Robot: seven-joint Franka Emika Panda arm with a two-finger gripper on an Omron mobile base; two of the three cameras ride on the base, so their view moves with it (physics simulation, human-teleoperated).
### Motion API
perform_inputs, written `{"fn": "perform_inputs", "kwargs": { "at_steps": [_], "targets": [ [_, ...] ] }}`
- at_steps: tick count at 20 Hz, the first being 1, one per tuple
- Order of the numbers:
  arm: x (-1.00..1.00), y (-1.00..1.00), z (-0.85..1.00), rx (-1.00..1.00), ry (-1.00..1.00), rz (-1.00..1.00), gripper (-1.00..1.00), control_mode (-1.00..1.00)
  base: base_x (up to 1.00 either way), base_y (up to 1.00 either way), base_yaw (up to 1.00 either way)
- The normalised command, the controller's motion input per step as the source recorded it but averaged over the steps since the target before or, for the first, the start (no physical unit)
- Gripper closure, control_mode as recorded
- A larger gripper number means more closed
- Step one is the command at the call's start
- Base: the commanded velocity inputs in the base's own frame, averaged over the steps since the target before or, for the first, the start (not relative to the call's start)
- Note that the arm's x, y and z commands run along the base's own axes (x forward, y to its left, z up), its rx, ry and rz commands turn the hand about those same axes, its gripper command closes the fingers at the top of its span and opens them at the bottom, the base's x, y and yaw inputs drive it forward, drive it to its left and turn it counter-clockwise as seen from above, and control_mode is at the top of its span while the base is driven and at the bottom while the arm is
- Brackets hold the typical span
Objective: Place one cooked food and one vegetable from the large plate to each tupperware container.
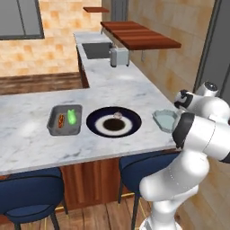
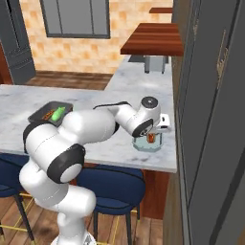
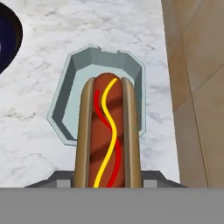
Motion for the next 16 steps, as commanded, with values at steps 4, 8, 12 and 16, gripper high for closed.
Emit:
{"fn": "perform_inputs", "kwargs": {
  "at_steps": [4,8,12,16],
  "targets": [
    [0.00,0.00,0.00,0.00,0.00,0.00,1.00,1.00,0.91,0.48,0.00],
    [0.00,0.00,0.00,0.00,0.00,0.00,1.00,1.00,1.00,-0.59,0.00],
    [0.00,0.00,0.00,0.00,0.00,0.00,1.00,1.00,1.00,-0.04,0.00],
    [0.00,0.00,0.00,0.00,0.00,0.00,1.00,1.00,1.00,-0.01,0.00]
  ]
}}
